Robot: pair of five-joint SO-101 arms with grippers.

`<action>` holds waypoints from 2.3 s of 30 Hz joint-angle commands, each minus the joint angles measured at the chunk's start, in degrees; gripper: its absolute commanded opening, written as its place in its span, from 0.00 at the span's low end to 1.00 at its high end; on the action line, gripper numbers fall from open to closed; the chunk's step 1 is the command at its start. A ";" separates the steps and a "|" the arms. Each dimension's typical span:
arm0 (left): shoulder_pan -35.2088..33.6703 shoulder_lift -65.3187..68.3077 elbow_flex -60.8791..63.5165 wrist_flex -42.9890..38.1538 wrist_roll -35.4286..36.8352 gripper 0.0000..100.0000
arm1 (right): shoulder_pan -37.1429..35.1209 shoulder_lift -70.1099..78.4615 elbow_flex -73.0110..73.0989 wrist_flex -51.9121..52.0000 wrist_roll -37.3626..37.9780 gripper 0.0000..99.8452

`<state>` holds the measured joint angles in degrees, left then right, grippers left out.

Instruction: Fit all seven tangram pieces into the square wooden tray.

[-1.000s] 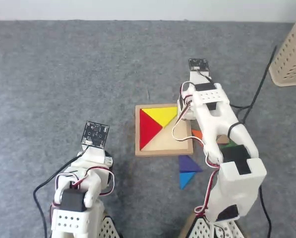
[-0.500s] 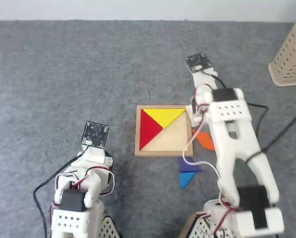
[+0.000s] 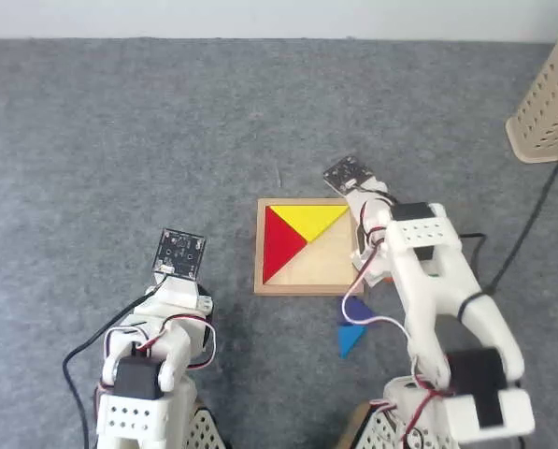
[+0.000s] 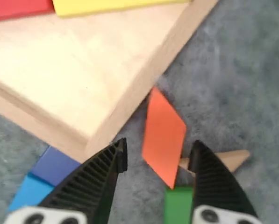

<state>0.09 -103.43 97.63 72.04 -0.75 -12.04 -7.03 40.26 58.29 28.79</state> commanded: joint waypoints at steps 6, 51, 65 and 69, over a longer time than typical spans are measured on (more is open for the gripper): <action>-0.35 -1.23 -1.10 0.35 0.44 0.01 | 3.65 8.57 -5.63 -2.07 -1.76 0.23; -0.35 -1.23 -1.10 0.35 0.44 0.01 | -20.79 7.87 -15.12 3.91 5.01 0.06; -0.35 -1.23 -1.10 0.35 0.44 0.01 | -24.92 8.31 -16.09 4.44 12.57 0.15; -0.35 -1.23 -1.10 0.35 0.44 0.01 | -24.84 8.04 -16.00 4.53 12.57 0.23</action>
<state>0.09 -103.43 97.63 72.04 -0.75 -36.75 1.67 27.08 63.03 40.66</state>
